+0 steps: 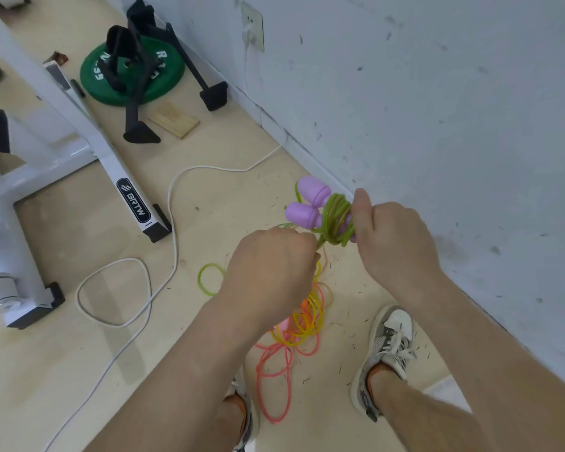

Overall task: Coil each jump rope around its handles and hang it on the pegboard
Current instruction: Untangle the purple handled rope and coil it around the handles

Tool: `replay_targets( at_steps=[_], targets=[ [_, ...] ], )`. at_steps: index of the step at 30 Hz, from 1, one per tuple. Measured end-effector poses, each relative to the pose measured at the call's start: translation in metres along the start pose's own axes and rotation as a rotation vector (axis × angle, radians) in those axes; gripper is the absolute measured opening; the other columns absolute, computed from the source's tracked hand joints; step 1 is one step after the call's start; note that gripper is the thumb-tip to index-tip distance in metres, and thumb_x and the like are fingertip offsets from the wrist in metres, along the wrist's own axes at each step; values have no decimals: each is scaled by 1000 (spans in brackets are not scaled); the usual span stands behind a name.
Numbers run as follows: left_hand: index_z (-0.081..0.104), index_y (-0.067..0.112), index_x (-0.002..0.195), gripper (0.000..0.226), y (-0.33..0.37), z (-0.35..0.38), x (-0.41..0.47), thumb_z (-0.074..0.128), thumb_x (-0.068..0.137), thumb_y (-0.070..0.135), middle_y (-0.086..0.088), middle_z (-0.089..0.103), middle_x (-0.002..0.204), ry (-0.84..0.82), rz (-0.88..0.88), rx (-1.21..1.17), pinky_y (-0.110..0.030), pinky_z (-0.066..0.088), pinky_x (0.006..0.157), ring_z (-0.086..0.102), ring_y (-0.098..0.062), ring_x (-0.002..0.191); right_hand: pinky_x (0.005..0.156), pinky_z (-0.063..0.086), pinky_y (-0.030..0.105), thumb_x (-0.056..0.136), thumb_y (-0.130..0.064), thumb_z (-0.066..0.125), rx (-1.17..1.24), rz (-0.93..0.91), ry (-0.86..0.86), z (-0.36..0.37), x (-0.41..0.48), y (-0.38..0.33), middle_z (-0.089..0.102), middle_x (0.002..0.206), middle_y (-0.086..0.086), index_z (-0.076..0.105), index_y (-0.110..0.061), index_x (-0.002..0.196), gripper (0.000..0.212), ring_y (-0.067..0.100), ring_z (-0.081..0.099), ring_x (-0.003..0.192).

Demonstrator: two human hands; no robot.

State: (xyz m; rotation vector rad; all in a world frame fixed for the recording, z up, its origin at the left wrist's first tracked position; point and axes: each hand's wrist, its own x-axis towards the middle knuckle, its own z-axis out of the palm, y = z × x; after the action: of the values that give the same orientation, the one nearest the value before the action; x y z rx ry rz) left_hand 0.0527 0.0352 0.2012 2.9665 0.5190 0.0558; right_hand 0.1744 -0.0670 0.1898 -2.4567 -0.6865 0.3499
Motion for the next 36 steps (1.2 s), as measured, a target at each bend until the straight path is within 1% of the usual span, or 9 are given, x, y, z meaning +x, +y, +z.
replay_targets(
  at_steps=[2, 5, 9, 12, 16, 20, 25, 32, 36],
  targets=[
    [39, 20, 66, 32, 6, 2, -1, 66, 82, 25, 2, 27, 55, -35, 95, 65, -30, 11, 46, 31, -25, 53, 62, 38, 37, 103, -35, 19, -89, 11, -41, 4, -2, -3, 64, 85, 8, 61, -7, 114, 52, 34, 49, 76],
    [43, 19, 44, 46, 15, 2, -2, 87, 36, 10, 1, 27, 39, -151, 150, 116, -18, 2, 48, 14, -21, 38, 60, 32, 36, 101, -40, 14, -286, -32, -94, 5, -3, -2, 47, 70, 7, 63, -6, 102, 60, 38, 54, 77],
    [45, 19, 38, 46, 22, 6, -4, 87, 23, 10, 1, 38, 35, -172, 219, 148, -17, -3, 50, 11, -19, 37, 47, 16, 32, 97, -34, 9, -401, -49, -113, 11, -3, 4, 33, 63, 2, 58, -12, 115, 57, 25, 34, 58],
    [45, 19, 47, 44, 25, 8, -3, 88, 42, 15, 1, 45, 43, -249, 205, 119, -21, 12, 43, 31, -22, 33, 48, 33, 30, 101, -34, 28, 149, 243, -214, 7, 4, 6, 55, 60, 7, 63, -2, 86, 49, 25, 45, 53],
    [43, 17, 75, 18, 28, 18, 0, 52, 90, 9, -3, 43, 72, -199, 150, 70, -30, 31, 57, 42, -25, 64, 35, 13, 14, 94, -36, 34, 804, 635, -401, -12, 12, 9, 49, 53, 7, 60, -5, 71, 47, 12, 26, 36],
    [47, 17, 76, 15, 24, 6, 3, 50, 91, 17, -1, 41, 71, -146, 158, 31, -29, 23, 52, 41, -25, 66, 34, 21, 16, 98, -32, 30, 638, 498, -293, -10, 10, 12, 52, 51, 9, 59, -5, 66, 51, 15, 35, 33],
    [63, 17, 91, 12, 24, -5, -1, 56, 91, 26, -5, 60, 77, -124, 237, -45, -31, 30, 52, 57, -29, 70, 59, 35, 34, 103, -37, 19, -242, 41, -152, 15, -7, 11, 43, 62, 5, 46, -10, 68, 52, 29, 44, 68],
    [71, 31, 97, 20, -8, -23, -1, 56, 91, 41, 4, 67, 87, -129, 99, -263, -35, 45, 73, 59, -22, 85, 44, 32, 31, 93, -15, 50, -119, 54, -392, 8, -4, 9, 29, 58, 4, 46, -12, 93, 5, 26, 36, 51],
    [74, 29, 93, 18, -3, -24, -6, 62, 87, 42, 5, 69, 77, -119, 127, -390, -31, 45, 70, 57, -14, 74, 53, 47, 29, 98, -31, 39, 143, 277, -360, 4, 7, 20, 61, 48, 4, 50, -12, 63, 41, 18, 53, 44]
  ],
)
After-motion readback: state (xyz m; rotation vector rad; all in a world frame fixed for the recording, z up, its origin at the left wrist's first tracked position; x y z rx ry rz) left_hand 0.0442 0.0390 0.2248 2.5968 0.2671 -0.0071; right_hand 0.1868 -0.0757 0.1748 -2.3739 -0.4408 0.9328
